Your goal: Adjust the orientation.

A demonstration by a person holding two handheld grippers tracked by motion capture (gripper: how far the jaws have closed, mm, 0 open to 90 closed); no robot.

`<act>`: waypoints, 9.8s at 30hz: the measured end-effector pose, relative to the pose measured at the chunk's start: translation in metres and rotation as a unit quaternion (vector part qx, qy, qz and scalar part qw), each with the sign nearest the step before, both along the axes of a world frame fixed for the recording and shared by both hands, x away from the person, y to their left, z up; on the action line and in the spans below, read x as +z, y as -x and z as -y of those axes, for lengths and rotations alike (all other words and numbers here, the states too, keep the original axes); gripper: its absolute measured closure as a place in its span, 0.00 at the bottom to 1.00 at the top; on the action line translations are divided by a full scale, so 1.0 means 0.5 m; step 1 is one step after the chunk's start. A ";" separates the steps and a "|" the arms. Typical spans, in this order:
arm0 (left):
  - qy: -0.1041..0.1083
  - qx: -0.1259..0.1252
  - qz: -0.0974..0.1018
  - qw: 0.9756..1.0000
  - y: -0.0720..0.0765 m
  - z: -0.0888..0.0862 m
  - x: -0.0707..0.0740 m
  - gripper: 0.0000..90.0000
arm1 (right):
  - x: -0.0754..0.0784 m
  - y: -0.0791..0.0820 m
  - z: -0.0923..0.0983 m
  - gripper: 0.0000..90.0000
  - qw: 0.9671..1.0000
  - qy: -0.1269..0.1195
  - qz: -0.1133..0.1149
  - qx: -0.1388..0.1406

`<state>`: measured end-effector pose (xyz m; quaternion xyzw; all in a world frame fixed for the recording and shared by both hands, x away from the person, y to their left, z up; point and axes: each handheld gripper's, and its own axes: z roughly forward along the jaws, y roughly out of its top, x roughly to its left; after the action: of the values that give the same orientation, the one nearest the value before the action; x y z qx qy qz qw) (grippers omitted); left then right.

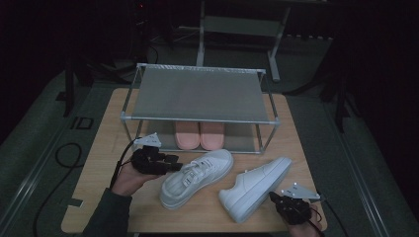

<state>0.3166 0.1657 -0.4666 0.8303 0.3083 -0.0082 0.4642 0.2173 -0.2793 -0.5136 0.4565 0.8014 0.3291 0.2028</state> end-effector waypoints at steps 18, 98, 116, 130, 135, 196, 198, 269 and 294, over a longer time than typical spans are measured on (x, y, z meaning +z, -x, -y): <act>-0.001 0.001 -0.003 1.000 -0.001 -0.002 -0.001 0.65 | 0.085 -0.008 0.046 1.00 0.997 -0.012 0.063 -0.042; -0.012 -0.016 -0.022 1.000 -0.007 0.017 -0.017 0.63 | 0.004 -0.059 0.144 1.00 0.995 -0.028 0.005 -0.097; -0.013 -0.015 -0.022 1.000 -0.006 0.017 -0.017 0.63 | 0.005 0.011 0.152 1.00 0.997 -0.014 -0.002 -0.081; -0.015 -0.017 -0.023 0.999 -0.007 0.019 -0.019 0.63 | 0.002 0.010 0.107 1.00 0.999 -0.002 -0.022 -0.030; -0.015 -0.017 -0.022 1.000 -0.006 0.015 -0.017 0.63 | 0.001 0.003 0.082 1.00 1.000 -0.004 -0.018 -0.019; -0.023 -0.041 -0.012 0.999 0.012 0.030 -0.003 0.64 | 0.001 0.026 -0.139 1.00 0.977 -0.016 -0.028 0.211; -0.025 -0.046 -0.010 0.999 0.016 0.033 0.000 0.64 | 0.002 0.025 -0.148 1.00 0.976 -0.017 -0.026 0.216; -0.131 -0.060 0.006 0.990 0.102 0.149 -0.013 0.38 | -0.002 0.004 -0.044 0.65 0.995 -0.039 0.023 0.089; -0.165 -0.030 0.009 0.986 0.091 0.185 -0.031 0.54 | -0.017 -0.002 -0.008 0.65 0.997 -0.047 0.021 0.056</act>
<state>0.2712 0.0734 -0.4820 0.9044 0.2763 0.0359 0.3232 0.2185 -0.2751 -0.5221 0.4125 0.8051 0.3867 0.1790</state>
